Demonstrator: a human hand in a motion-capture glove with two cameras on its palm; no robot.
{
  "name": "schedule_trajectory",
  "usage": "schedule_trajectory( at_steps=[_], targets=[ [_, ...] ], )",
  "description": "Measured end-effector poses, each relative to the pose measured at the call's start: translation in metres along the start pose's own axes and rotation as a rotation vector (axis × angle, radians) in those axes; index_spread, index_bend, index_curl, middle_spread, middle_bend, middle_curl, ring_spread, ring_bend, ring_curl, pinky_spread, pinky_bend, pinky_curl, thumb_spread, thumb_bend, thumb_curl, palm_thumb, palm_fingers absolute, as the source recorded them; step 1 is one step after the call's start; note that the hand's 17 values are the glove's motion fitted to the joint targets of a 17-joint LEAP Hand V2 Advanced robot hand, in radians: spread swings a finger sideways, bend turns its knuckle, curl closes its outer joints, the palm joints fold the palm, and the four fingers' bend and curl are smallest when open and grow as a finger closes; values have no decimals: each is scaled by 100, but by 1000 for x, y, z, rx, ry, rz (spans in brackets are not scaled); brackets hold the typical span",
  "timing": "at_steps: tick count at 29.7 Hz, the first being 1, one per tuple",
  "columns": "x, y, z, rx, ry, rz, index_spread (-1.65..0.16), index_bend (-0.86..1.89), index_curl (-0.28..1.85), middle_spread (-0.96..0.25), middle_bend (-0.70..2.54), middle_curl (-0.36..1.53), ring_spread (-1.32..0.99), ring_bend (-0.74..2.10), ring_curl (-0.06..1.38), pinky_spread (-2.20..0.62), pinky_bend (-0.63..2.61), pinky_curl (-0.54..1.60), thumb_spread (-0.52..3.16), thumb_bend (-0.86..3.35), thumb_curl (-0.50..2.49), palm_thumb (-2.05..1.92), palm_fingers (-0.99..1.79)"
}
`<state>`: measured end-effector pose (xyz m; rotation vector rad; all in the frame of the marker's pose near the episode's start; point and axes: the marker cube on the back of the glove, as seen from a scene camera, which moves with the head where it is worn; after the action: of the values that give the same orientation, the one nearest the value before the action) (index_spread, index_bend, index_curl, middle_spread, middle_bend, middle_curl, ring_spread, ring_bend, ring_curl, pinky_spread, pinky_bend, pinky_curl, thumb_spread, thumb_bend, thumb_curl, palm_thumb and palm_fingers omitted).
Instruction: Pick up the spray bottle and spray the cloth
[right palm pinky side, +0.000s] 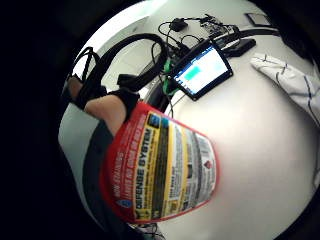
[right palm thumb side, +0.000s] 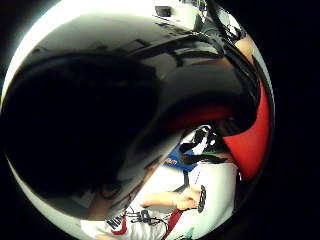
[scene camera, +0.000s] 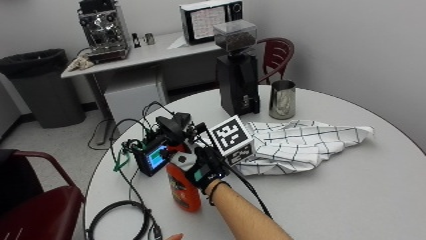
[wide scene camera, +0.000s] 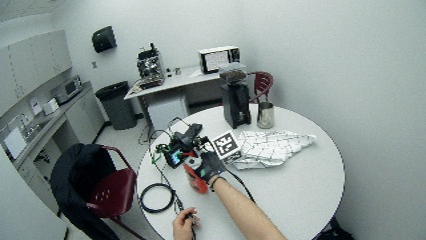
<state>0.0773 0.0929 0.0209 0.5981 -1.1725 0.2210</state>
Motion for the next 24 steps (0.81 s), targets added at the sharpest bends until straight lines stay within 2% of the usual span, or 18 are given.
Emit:
schedule_trajectory(
  at_steps=[9, 12, 17, 21, 24],
  targets=[
    [-6, 8, -1, -4, -10, -32, -27, 5, 28, -12, 43, 47, -12, 50, 41, 21, 24, 31, 89, -2, 65, 93, 87],
    [-9, 15, -13, 16, -28, -50, -29, 1, 25, -11, 40, 45, -10, 45, 40, 22, 30, 34, 95, -3, 63, 90, 68],
    [-25, 38, -49, 43, -37, -62, -30, 4, 21, -10, 41, 44, -10, 44, 38, 23, 32, 34, 100, -2, 60, 89, 66],
    [-31, 62, -82, 33, 96, -103, -31, 9, 21, -10, 41, 44, -10, 43, 37, 24, 31, 33, 103, -2, 58, 88, 72],
    [-34, 80, -103, 0, 311, -136, -32, 11, 21, -10, 40, 43, -9, 43, 36, 24, 29, 33, 104, -2, 57, 87, 73]
  ],
)
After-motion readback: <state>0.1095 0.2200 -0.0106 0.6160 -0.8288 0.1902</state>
